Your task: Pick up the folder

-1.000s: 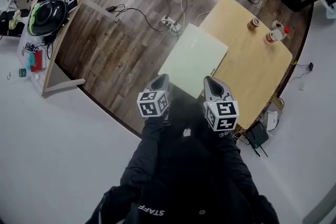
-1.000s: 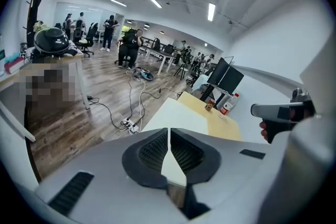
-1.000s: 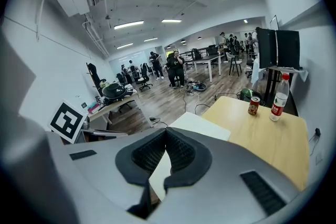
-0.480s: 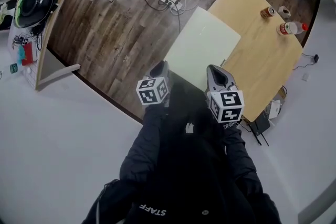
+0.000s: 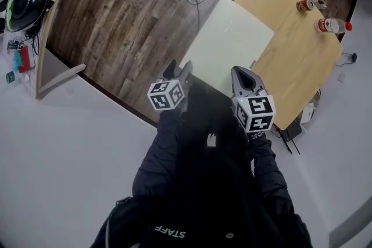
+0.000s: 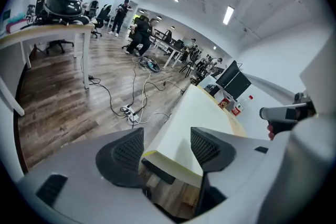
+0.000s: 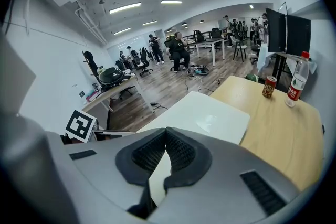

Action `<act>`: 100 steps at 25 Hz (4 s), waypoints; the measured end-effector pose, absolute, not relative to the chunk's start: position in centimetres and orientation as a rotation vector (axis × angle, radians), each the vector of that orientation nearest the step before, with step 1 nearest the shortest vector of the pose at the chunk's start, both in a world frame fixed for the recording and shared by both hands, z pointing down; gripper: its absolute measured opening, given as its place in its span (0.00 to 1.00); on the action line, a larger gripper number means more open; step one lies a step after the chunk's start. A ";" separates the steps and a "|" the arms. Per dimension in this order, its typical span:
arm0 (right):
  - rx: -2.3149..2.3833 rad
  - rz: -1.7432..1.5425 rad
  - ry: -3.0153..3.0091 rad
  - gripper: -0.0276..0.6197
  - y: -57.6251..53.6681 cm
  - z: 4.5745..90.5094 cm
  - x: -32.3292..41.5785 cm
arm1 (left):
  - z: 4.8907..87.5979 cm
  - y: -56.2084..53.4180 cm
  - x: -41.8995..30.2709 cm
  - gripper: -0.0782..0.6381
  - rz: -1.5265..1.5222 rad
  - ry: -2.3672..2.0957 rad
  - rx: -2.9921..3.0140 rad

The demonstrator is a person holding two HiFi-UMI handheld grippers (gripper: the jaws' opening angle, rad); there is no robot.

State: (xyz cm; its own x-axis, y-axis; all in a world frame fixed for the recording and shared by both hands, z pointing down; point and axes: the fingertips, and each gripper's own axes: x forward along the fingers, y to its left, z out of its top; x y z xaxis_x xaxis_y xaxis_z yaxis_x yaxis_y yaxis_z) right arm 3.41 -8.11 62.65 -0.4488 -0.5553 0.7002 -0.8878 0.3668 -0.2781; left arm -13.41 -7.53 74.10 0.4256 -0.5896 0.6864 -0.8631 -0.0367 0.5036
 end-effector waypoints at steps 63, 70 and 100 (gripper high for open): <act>1.306 0.867 -2.208 0.08 -6.6 56.9 4.5 | 63.3 -11.6 -9.3 0.53 -0.110 -0.968 1.845; 1.326 0.821 -2.261 0.08 -6.3 52.7 4.6 | 58.2 -12.2 -8.0 0.53 -0.002 -1.006 1.981; 1.677 0.304 -2.490 0.08 -14.1 31.2 6.1 | 34.9 -17.5 -6.1 0.52 0.061 -1.308 2.428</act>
